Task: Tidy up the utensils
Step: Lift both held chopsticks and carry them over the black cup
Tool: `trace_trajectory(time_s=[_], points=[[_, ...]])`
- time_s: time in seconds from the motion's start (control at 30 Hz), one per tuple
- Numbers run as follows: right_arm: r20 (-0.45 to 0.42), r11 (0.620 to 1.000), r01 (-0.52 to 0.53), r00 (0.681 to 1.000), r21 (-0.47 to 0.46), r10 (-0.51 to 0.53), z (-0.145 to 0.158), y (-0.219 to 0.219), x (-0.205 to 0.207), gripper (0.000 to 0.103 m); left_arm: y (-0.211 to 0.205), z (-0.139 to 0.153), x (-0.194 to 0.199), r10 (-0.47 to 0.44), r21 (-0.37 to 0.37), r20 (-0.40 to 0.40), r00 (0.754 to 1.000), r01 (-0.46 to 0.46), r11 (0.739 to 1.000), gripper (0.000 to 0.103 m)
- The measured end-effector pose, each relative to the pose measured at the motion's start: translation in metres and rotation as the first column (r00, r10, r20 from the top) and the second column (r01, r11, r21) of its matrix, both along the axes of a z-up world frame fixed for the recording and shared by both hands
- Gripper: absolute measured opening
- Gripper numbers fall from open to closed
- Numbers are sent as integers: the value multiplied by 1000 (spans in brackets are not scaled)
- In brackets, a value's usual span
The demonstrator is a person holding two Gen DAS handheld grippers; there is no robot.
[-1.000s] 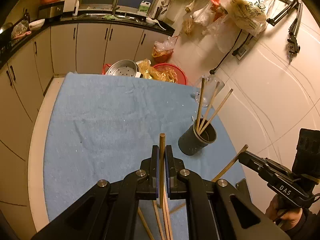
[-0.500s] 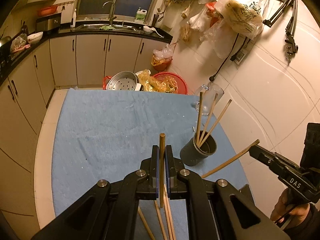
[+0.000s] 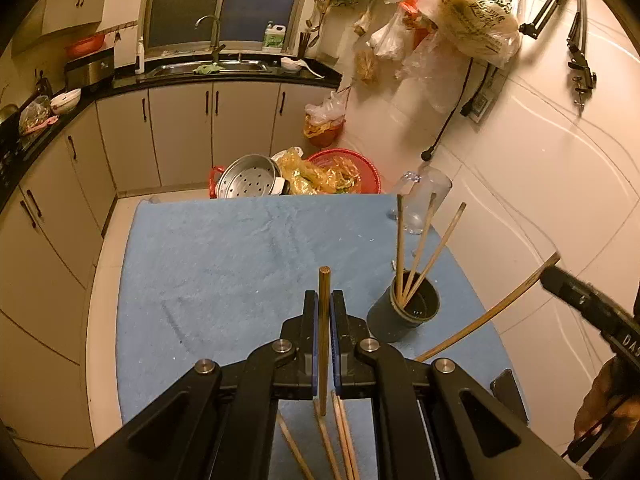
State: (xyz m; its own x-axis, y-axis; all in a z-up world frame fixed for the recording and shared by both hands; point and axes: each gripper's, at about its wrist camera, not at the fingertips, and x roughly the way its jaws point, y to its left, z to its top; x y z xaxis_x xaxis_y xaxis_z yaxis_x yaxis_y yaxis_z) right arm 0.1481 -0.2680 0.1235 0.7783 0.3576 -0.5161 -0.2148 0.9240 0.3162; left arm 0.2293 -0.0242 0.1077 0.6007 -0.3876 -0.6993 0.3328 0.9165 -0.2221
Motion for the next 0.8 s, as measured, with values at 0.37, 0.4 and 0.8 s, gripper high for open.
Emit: trace_trajectory(time_s=[0.37, 0.4, 0.8], points=[[83, 999, 42, 996, -20, -40, 43, -21, -2, 7, -21, 25, 7, -40, -1, 48, 998, 40, 999, 5], [89, 999, 46, 995, -22, -43, 46, -21, -2, 7, -23, 28, 8, -43, -3, 54, 998, 43, 999, 5], [166, 989, 145, 977, -43, -136, 67, -49, -1, 7, -61, 66, 20, -103, -50, 122, 987, 110, 993, 5]])
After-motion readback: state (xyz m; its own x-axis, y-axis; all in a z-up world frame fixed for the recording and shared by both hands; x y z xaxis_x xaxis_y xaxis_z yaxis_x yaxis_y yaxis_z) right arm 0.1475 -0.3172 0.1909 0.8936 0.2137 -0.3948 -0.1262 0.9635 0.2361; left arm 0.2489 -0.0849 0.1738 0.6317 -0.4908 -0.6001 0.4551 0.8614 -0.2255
